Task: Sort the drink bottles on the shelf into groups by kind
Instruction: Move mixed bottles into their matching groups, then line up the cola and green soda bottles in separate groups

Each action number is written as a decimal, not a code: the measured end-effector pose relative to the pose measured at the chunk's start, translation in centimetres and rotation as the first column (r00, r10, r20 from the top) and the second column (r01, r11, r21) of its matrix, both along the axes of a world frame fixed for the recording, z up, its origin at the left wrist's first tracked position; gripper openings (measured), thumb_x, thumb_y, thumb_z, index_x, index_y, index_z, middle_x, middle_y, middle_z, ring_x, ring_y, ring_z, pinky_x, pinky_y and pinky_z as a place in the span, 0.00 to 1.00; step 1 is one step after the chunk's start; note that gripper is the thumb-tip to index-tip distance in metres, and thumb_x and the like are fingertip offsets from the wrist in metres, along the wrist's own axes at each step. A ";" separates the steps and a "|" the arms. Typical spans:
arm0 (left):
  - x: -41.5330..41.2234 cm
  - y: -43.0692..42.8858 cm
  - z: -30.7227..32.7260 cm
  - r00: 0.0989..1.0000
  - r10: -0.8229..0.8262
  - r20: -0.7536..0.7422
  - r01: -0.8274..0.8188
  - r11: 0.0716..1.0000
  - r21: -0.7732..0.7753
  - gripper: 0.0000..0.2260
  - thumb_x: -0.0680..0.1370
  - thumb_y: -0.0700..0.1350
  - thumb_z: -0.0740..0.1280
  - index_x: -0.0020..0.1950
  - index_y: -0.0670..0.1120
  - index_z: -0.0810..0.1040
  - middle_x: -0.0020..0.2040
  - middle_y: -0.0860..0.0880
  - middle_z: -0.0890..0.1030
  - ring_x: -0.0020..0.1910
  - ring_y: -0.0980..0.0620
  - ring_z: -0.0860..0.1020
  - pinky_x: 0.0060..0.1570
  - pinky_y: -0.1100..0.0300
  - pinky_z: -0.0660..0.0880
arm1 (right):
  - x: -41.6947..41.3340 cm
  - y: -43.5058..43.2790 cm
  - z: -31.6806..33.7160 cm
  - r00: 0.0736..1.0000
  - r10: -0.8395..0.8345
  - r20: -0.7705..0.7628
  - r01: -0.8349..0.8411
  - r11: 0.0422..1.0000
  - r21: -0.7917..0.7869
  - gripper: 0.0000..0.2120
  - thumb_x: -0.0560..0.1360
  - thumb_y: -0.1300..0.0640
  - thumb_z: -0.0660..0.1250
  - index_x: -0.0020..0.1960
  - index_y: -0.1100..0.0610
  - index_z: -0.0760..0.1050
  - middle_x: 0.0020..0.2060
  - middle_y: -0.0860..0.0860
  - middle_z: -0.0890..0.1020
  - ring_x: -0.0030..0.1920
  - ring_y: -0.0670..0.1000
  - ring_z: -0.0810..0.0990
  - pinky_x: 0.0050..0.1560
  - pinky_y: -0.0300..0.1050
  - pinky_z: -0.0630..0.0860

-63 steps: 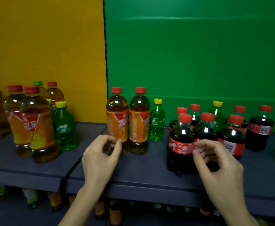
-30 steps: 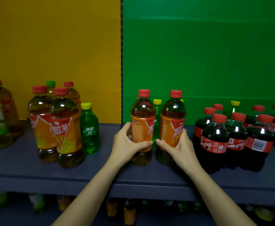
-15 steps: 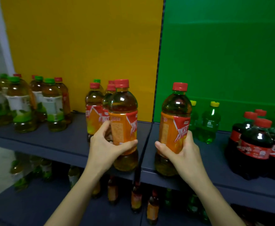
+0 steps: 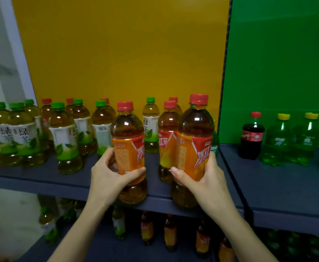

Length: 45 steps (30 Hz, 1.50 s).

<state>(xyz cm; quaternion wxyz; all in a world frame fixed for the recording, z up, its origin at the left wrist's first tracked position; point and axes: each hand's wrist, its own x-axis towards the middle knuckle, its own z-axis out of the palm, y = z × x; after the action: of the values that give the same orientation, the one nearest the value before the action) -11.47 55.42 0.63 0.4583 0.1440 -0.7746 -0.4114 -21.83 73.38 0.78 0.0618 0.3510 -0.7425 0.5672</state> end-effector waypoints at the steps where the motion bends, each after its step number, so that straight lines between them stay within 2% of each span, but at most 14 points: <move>1: 0.1 -1.2 -0.1 1.000 -0.008 0.004 0.008 1.000 -0.002 0.28 0.59 0.48 0.79 0.55 0.54 0.72 0.49 0.60 0.77 0.46 0.66 0.76 0.43 0.71 0.70 | 0.4 -1.2 -0.2 1.000 -0.020 0.000 0.020 1.000 -0.002 0.44 0.56 0.30 0.66 0.67 0.47 0.59 0.59 0.45 0.74 0.58 0.47 0.75 0.60 0.48 0.74; 3: 0.3 -3.3 -0.3 0.999 -0.029 0.017 0.029 1.000 -0.012 0.28 0.59 0.47 0.79 0.55 0.56 0.71 0.49 0.61 0.77 0.46 0.68 0.76 0.42 0.72 0.70 | 1.3 -3.4 -0.4 0.998 -0.061 0.002 0.061 0.998 -0.012 0.45 0.57 0.32 0.67 0.68 0.48 0.58 0.59 0.45 0.73 0.58 0.46 0.73 0.59 0.44 0.72; 5: 0.0 -4.3 -0.4 0.999 -0.038 0.024 0.039 0.999 -0.026 0.27 0.59 0.46 0.80 0.50 0.60 0.70 0.47 0.63 0.76 0.44 0.70 0.75 0.40 0.74 0.70 | 1.7 -4.8 -0.7 0.997 -0.078 0.002 0.078 0.997 -0.018 0.39 0.60 0.36 0.71 0.65 0.46 0.58 0.57 0.43 0.72 0.56 0.45 0.72 0.56 0.40 0.70; 7: -0.3 -5.5 -0.4 0.998 -0.056 0.034 0.057 0.998 -0.027 0.26 0.60 0.47 0.79 0.50 0.60 0.69 0.47 0.64 0.75 0.44 0.69 0.74 0.41 0.74 0.68 | 2.0 -6.5 -0.9 0.995 -0.101 -0.014 0.101 0.995 -0.008 0.36 0.62 0.38 0.72 0.63 0.45 0.58 0.56 0.43 0.73 0.55 0.45 0.74 0.55 0.41 0.72; 9: -0.8 -6.5 -0.5 0.997 -0.070 0.038 0.071 0.997 -0.021 0.26 0.60 0.47 0.79 0.50 0.60 0.69 0.47 0.64 0.75 0.45 0.67 0.74 0.42 0.72 0.69 | 2.0 -8.0 -1.1 0.992 -0.122 -0.035 0.122 0.993 0.004 0.37 0.63 0.38 0.71 0.65 0.47 0.59 0.57 0.44 0.74 0.57 0.45 0.75 0.56 0.42 0.74; 12: -1.8 -7.7 -0.6 0.996 -0.081 0.036 0.081 0.997 -0.017 0.24 0.60 0.49 0.79 0.48 0.60 0.70 0.46 0.63 0.76 0.45 0.67 0.75 0.43 0.70 0.71 | 1.9 -10.0 -1.4 0.986 -0.158 -0.061 0.160 0.987 0.025 0.39 0.64 0.38 0.71 0.67 0.50 0.58 0.59 0.46 0.74 0.58 0.46 0.74 0.55 0.38 0.71; 20: -3.6 -9.3 -1.2 0.989 -0.134 0.068 0.132 0.991 0.037 0.28 0.66 0.47 0.76 0.61 0.48 0.67 0.50 0.57 0.76 0.48 0.63 0.75 0.47 0.67 0.73 | 1.0 -14.0 -1.8 0.972 -0.221 -0.076 0.225 0.973 0.058 0.43 0.67 0.39 0.69 0.72 0.52 0.50 0.66 0.49 0.69 0.65 0.49 0.70 0.61 0.41 0.69; 25: -4.4 -10.1 -2.4 0.998 -0.014 0.064 0.021 0.994 -0.112 0.28 0.69 0.53 0.72 0.65 0.47 0.70 0.56 0.52 0.74 0.55 0.55 0.74 0.53 0.57 0.74 | 0.3 -15.6 -1.9 0.973 -0.213 -0.085 0.219 0.974 0.059 0.42 0.70 0.41 0.67 0.73 0.54 0.48 0.68 0.51 0.67 0.67 0.50 0.68 0.63 0.42 0.68; 29: -4.9 -10.1 -2.4 0.995 0.061 0.073 -0.048 0.985 -0.167 0.27 0.71 0.52 0.71 0.66 0.45 0.70 0.57 0.49 0.76 0.53 0.59 0.71 0.45 0.71 0.66 | -0.2 -16.5 -2.0 0.978 -0.198 -0.063 0.201 0.979 0.041 0.41 0.71 0.41 0.66 0.73 0.53 0.46 0.69 0.52 0.66 0.67 0.51 0.68 0.65 0.45 0.69; 30: -5.1 -10.0 -2.4 0.995 0.065 0.071 -0.052 0.985 -0.164 0.27 0.71 0.52 0.71 0.67 0.45 0.69 0.58 0.49 0.76 0.53 0.58 0.72 0.45 0.71 0.66 | -0.2 -16.6 -2.0 0.978 -0.199 -0.061 0.201 0.979 0.038 0.41 0.71 0.41 0.66 0.73 0.53 0.46 0.69 0.52 0.65 0.67 0.51 0.67 0.65 0.46 0.69; 36: -4.8 -10.1 -2.9 0.998 0.028 0.052 -0.021 0.991 -0.132 0.25 0.73 0.51 0.70 0.67 0.46 0.69 0.60 0.49 0.78 0.57 0.53 0.77 0.55 0.55 0.75 | -0.5 -16.7 -2.0 0.985 -0.168 -0.033 0.169 0.985 0.028 0.41 0.72 0.41 0.65 0.73 0.53 0.44 0.70 0.52 0.64 0.68 0.51 0.66 0.67 0.51 0.68; 39: -4.0 -10.0 -2.9 1.000 0.010 0.026 -0.008 0.995 -0.097 0.23 0.74 0.48 0.69 0.68 0.47 0.69 0.60 0.50 0.77 0.57 0.54 0.77 0.59 0.50 0.75 | -0.6 -16.1 -1.7 0.992 -0.126 0.013 0.125 0.992 0.026 0.39 0.74 0.44 0.64 0.75 0.54 0.46 0.71 0.51 0.63 0.70 0.50 0.64 0.69 0.50 0.65; 42: -2.9 -9.6 -2.8 0.998 0.067 -0.003 -0.067 0.991 -0.118 0.22 0.73 0.45 0.70 0.66 0.44 0.70 0.60 0.47 0.76 0.55 0.54 0.75 0.55 0.55 0.76 | -0.2 -15.2 -1.3 0.993 -0.121 -0.007 0.121 0.993 0.001 0.36 0.75 0.48 0.64 0.75 0.53 0.49 0.71 0.49 0.64 0.70 0.48 0.63 0.70 0.45 0.62; 45: -1.6 -8.5 -2.7 0.989 0.139 -0.060 -0.149 0.964 -0.219 0.15 0.73 0.43 0.70 0.59 0.44 0.74 0.55 0.48 0.76 0.50 0.54 0.76 0.47 0.59 0.75 | 1.0 -13.8 -1.4 0.993 -0.115 -0.027 0.114 0.993 -0.036 0.32 0.76 0.52 0.63 0.75 0.50 0.51 0.71 0.46 0.64 0.71 0.45 0.61 0.71 0.44 0.60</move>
<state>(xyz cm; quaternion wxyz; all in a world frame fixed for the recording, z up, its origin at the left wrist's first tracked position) -13.05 46.87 -2.05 0.5170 0.1384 -0.7930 -0.2909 -20.80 59.59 -0.63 0.1109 0.3149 -0.7504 0.5705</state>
